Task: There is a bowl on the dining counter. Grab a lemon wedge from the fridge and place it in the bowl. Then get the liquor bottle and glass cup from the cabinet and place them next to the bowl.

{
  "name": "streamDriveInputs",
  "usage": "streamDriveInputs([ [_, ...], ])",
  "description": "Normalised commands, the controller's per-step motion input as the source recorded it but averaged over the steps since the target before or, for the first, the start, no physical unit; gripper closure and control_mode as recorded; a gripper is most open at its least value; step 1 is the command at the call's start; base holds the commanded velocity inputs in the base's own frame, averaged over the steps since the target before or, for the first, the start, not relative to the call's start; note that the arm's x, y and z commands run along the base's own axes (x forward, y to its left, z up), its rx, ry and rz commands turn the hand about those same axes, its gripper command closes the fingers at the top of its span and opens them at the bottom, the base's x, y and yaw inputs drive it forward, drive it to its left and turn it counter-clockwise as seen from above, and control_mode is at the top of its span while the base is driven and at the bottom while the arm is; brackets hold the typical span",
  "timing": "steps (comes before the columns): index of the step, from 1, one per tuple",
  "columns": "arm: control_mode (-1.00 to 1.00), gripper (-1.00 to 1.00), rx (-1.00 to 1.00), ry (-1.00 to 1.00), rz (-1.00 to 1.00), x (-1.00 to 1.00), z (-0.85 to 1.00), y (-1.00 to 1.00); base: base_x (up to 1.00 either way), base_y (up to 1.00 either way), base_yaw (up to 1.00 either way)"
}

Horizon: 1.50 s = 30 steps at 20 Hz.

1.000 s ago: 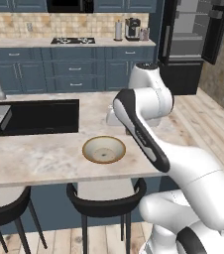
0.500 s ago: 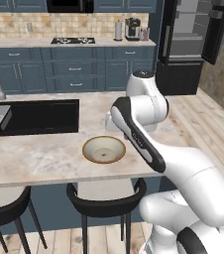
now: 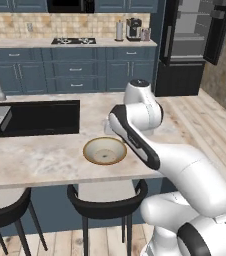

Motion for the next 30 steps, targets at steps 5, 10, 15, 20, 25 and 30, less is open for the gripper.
streamDriveInputs([
  [5, -1.0, 1.0, 0.0, 0.01, 0.0, 0.39, -0.28, 0.08, 0.0, 0.0, 0.0],
  [10, -1.0, 1.0, -0.02, 0.0, 0.0, 0.25, -0.27, 0.13, 0.0, 0.0, 0.0],
  [15, -1.0, 1.0, -0.04, 0.0, 0.0, 0.13, -0.32, 0.16, 0.0, 0.0, 0.0],
  [20, -1.0, 1.0, -0.04, 0.0, 0.0, 0.07, -0.32, 0.1, 0.0, 0.0, 0.0],
  [25, -1.0, 1.0, -0.01, 0.0, 0.0, 0.3, -0.28, 0.06, 0.0, 0.0, 0.0],
  [30, -1.0, 1.0, 0.0, 0.0, 0.0, 0.36, -0.23, 0.03, 0.0, 0.0, 0.0],
])
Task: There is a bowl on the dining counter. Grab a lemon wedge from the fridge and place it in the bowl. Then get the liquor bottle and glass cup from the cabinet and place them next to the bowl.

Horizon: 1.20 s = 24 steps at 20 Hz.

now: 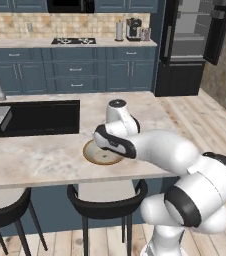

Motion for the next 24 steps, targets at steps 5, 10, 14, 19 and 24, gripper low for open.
streamDriveInputs([
  [5, -1.0, 1.0, 0.0, 0.0, 0.0, 0.27, -0.19, 0.01, 0.0, 0.0, 0.0],
  [10, -1.0, 1.0, 0.0, 0.0, 0.0, 0.19, -0.22, 0.02, 0.0, 0.0, 0.0],
  [14, -1.0, 1.0, 0.0, 0.0, 0.0, 0.18, -0.2, 0.03, 0.0, 0.0, 0.0],
  [19, -1.0, 1.0, 0.0, 0.01, 0.0, 0.19, -0.19, 0.02, 0.0, 0.0, 0.0],
  [24, -1.0, 1.0, 0.0, 0.0, 0.0, 0.12, -0.17, 0.0, 0.0, 0.0, 0.0],
])
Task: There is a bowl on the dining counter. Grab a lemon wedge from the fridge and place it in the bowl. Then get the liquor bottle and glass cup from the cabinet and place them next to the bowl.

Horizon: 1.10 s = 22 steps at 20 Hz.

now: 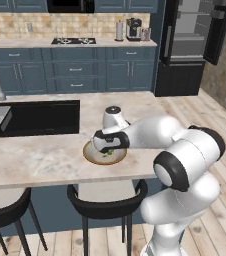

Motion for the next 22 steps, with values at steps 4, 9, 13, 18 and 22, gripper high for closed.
streamDriveInputs([
  [4, -1.0, 1.0, 0.0, 0.02, 0.0, 0.1, -0.19, 0.02, 0.0, 0.0, 0.0],
  [9, -1.0, 1.0, 0.0, 0.04, 0.0, 0.1, -0.2, 0.04, 0.0, 0.0, 0.0],
  [13, -1.0, 1.0, 0.0, 0.04, 0.0, 0.1, -0.18, 0.03, 0.0, 0.0, 0.0],
  [18, -1.0, 1.0, 0.0, 0.03, 0.0, 0.1, -0.14, 0.02, 0.0, 0.0, 0.0],
  [22, -1.0, 1.0, 0.0, 0.02, 0.0, 0.11, -0.11, 0.02, 0.0, 0.0, 0.0],
])
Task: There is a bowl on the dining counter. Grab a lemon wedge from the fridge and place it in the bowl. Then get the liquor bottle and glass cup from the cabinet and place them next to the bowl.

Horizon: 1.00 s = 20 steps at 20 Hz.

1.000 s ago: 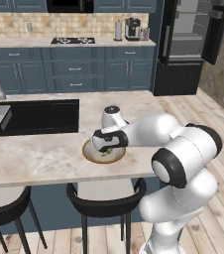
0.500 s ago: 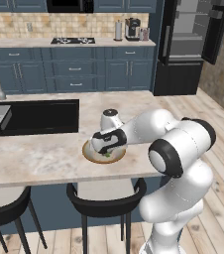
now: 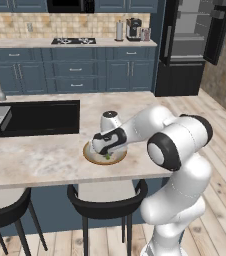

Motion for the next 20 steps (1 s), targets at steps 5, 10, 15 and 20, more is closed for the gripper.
streamDriveInputs([
  [5, -1.0, 1.0, 0.0, 0.0, 0.0, 0.15, -0.05, 0.0, 0.0, 0.0, 0.0],
  [10, -1.0, 1.0, 0.0, 0.0, 0.0, 0.16, -0.05, 0.0, 0.0, 0.0, 0.0],
  [15, -1.0, 1.0, 0.0, 0.0, 0.0, 0.09, -0.08, 0.0, 0.0, 0.0, 0.0],
  [20, -1.0, -1.0, 0.0, 0.0, 0.0, 0.05, -0.06, 0.03, 0.0, 0.0, 0.0],
])
